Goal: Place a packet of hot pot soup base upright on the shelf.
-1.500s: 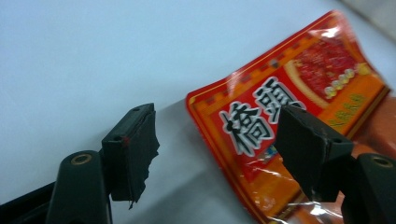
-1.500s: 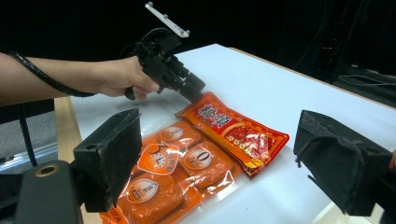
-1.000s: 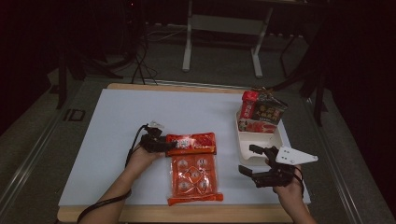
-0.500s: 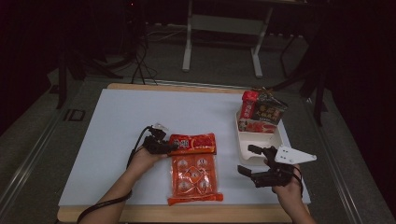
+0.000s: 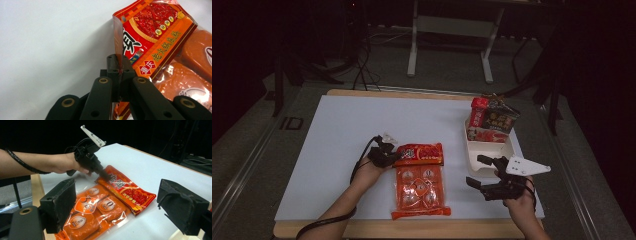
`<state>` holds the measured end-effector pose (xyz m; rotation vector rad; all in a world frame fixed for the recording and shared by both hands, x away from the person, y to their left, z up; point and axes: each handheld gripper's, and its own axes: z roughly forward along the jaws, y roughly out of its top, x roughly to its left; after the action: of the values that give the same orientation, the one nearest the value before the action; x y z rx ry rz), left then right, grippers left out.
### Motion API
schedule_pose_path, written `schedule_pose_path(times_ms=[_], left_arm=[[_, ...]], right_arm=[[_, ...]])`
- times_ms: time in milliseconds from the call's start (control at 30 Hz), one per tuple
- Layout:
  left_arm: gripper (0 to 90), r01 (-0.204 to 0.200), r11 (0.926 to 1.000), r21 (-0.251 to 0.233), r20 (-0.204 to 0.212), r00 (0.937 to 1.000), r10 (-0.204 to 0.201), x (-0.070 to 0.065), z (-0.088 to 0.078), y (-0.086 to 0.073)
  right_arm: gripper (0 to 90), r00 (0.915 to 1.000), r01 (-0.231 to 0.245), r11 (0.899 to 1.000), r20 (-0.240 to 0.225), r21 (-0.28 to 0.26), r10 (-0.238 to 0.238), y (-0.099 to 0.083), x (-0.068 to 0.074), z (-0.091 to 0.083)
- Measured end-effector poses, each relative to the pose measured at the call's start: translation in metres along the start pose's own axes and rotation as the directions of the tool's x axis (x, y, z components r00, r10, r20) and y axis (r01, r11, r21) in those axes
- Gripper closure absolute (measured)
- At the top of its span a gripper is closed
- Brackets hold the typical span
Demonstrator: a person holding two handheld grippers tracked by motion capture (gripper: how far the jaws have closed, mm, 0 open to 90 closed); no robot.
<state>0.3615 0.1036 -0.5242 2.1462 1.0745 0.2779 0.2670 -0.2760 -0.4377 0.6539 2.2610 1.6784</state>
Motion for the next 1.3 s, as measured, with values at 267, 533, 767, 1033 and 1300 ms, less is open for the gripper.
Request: schedule_pose_path(times_ms=[267, 533, 767, 1033, 1300], left_arm=[[90.0, 0.0, 0.9988, -0.049, 0.002, 1.0, 0.0, -0.003, -0.008, 0.003], [90.0, -0.027, 0.9956, -0.089, 0.001, 0.9996, 0.027, -0.008, -0.02, 0.008], [90.0, -0.032, 0.99, -0.137, 0.018, 0.9992, 0.034, -0.012, -0.034, 0.013], [90.0, -0.061, 0.983, -0.173, 0.017, 0.9978, 0.065, -0.022, -0.051, 0.022], [90.0, -0.086, 0.9767, -0.197, 0.019, 0.9956, 0.091, -0.026, -0.062, 0.024]], right_arm=[[14.3, 0.9999, 0.005, 1.0, 0.012, -0.007, -0.005, 0.0, -0.001, -0.002], [13.7, 0.9995, 0.012, 1.0, 0.029, -0.026, -0.011, 0.001, 0.0, -0.003], [13.1, 0.9986, -0.035, 0.999, 0.04, -0.023, 0.035, 0.003, -0.002, -0.005], [10.0, 0.9984, -0.027, 0.999, 0.049, -0.018, 0.028, 0.006, 0.003, -0.004], [10.1, 0.9978, -0.046, 0.999, 0.048, -0.02, 0.047, 0.009, 0.003, -0.002]])
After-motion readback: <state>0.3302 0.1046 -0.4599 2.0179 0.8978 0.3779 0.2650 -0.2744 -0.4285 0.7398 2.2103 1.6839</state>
